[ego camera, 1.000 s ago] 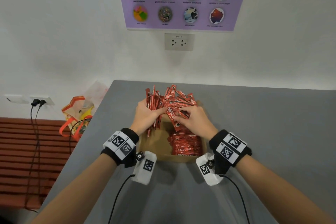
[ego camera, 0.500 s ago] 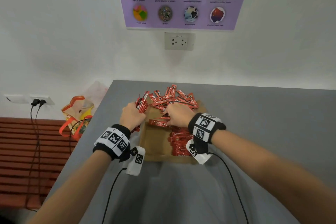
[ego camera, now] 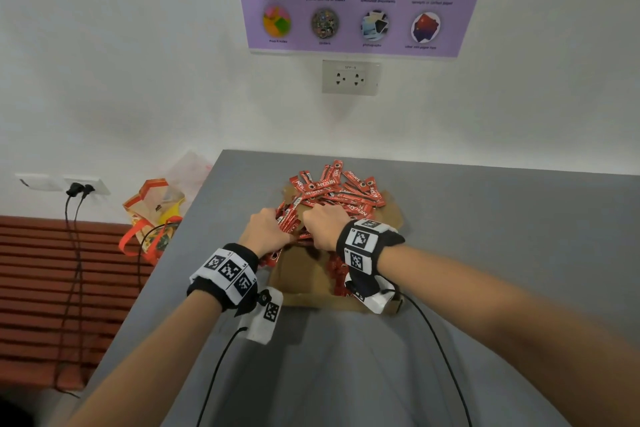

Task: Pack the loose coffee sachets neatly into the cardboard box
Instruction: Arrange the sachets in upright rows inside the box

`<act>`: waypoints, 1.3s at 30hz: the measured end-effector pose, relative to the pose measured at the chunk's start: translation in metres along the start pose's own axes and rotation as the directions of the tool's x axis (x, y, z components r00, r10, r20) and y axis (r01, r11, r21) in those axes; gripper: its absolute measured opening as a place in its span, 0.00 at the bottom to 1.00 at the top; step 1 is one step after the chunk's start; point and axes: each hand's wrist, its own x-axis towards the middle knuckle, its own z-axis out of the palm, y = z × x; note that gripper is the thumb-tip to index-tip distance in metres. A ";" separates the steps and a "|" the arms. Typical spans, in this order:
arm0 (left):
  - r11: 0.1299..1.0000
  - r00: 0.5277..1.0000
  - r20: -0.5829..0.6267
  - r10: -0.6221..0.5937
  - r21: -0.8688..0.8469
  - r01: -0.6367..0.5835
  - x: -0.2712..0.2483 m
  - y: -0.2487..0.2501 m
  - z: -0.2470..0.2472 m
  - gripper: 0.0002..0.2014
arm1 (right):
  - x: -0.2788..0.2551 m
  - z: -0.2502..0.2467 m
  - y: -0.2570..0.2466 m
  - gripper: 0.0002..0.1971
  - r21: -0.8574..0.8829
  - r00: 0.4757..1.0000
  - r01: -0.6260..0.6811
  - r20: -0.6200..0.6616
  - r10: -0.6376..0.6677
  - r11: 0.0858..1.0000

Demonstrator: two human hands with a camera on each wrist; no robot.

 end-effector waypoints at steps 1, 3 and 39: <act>1.000 1.000 0.000 -0.001 0.006 0.001 0.000 0.000 0.001 0.14 | 0.000 0.001 -0.001 0.09 0.001 1.000 -0.005 -0.005 0.005 1.000; 1.000 1.000 -0.015 -0.009 0.007 0.009 -0.001 -0.001 0.003 0.18 | 0.000 0.004 -0.002 0.09 0.009 1.000 -0.018 -0.020 0.018 1.000; 0.975 0.995 -0.015 -0.097 0.198 0.098 0.004 0.003 0.009 0.17 | -0.024 0.016 0.025 0.14 0.112 0.970 0.125 0.195 -0.145 0.986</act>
